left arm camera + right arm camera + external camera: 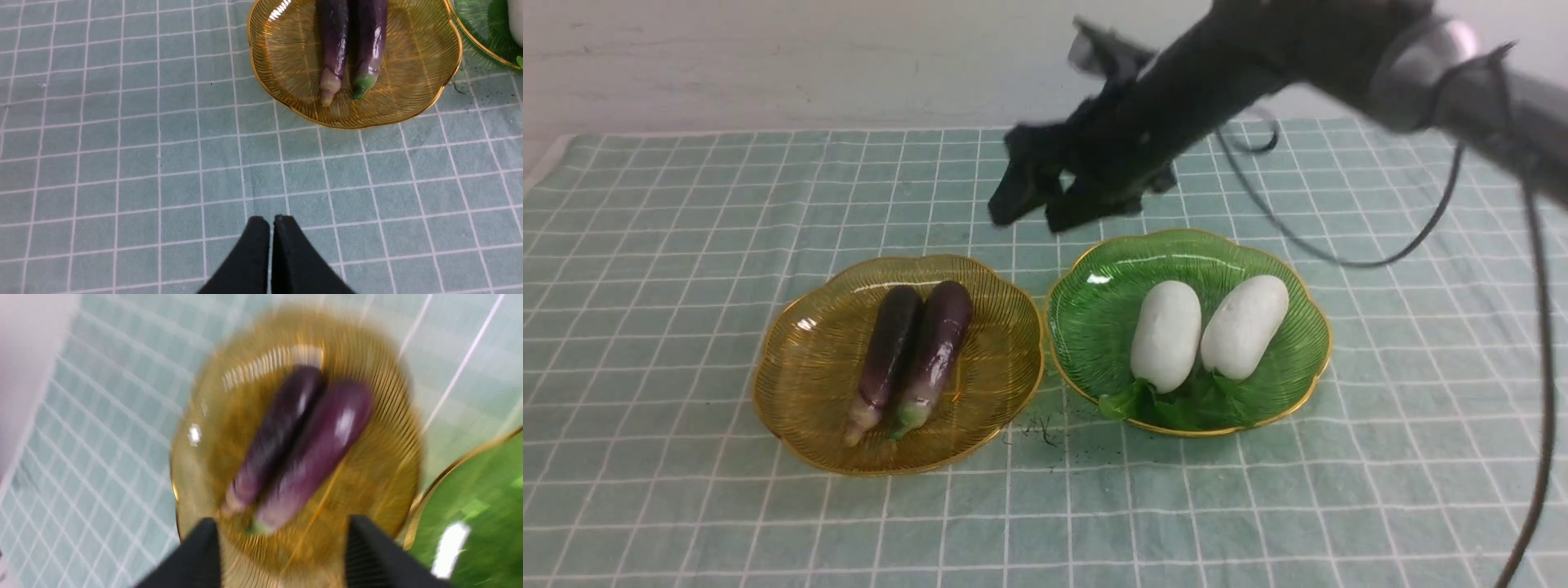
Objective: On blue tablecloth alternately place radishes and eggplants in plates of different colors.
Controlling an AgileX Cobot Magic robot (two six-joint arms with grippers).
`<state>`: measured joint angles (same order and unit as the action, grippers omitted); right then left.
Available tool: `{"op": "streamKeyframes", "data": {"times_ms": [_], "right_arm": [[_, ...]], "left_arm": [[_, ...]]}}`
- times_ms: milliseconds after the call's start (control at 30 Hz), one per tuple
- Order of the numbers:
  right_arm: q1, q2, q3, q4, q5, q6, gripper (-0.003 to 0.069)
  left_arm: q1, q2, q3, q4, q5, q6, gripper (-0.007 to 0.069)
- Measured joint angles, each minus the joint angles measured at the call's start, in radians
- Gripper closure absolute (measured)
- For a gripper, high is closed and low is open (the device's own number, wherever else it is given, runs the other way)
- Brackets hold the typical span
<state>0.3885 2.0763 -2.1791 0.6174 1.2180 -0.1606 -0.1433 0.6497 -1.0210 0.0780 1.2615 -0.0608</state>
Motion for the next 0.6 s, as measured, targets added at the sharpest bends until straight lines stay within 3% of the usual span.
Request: {"op": "streamKeyframes", "data": {"times_ms": [67,100,133,200,300,433,600], "right_arm": [[-0.027,-0.083,-0.049,-0.067,0.010,0.010,0.0494],[-0.030,-0.093,-0.052,-0.067,0.010,0.011,0.0510],[-0.045,-0.167,-0.067,-0.120,0.017,0.020,0.0592],[-0.054,-0.272,-0.069,-0.211,0.030,0.035,0.0646],[-0.053,-0.420,-0.039,-0.341,0.044,0.049,0.0668],[-0.053,-0.581,0.064,-0.422,0.049,0.059,0.0671],[-0.053,-0.908,0.478,-0.486,-0.008,0.075,0.0673]], "left_arm": [[0.000,-0.021,0.030,0.000,-0.006,-0.001,0.0632],[0.000,-0.025,0.038,0.000,-0.011,-0.003,0.0632],[0.000,-0.034,0.057,0.000,-0.022,-0.008,0.0632],[0.000,-0.044,0.100,-0.002,-0.054,-0.026,0.0632],[0.000,-0.047,0.138,-0.011,-0.106,-0.042,0.0632],[0.000,-0.047,0.176,-0.040,-0.183,-0.051,0.0632],[0.000,-0.047,0.192,-0.090,-0.284,-0.052,0.0632]]}}
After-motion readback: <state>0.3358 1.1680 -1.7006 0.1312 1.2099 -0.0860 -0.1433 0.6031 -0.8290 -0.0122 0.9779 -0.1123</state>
